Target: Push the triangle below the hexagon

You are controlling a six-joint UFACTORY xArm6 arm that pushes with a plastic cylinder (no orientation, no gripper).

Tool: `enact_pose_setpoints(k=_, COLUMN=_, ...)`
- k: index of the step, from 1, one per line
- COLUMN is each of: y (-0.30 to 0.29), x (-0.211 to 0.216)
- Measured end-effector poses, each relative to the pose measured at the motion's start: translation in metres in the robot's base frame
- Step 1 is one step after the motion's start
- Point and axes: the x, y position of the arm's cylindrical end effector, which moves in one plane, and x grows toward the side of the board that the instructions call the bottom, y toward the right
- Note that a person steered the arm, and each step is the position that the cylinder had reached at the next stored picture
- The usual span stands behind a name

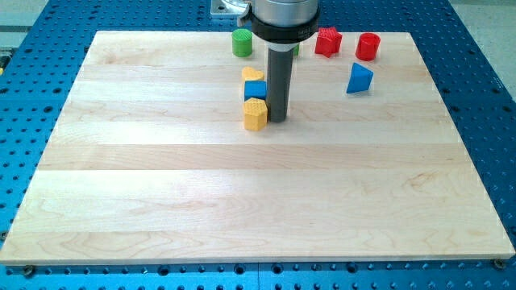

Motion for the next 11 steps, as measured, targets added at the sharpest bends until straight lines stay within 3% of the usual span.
enact_pose_setpoints(k=1, y=0.02, x=0.001)
enact_pose_setpoints(k=2, y=0.104, x=-0.006)
enact_pose_setpoints(k=3, y=0.177, x=-0.055)
enact_pose_setpoints(k=4, y=0.207, x=-0.099)
enact_pose_setpoints(k=6, y=0.138, x=-0.063)
enact_pose_setpoints(k=7, y=0.089, x=-0.015)
enact_pose_setpoints(k=8, y=0.096, x=-0.053)
enact_pose_setpoints(k=9, y=0.069, x=-0.061)
enact_pose_setpoints(k=11, y=0.055, x=0.005)
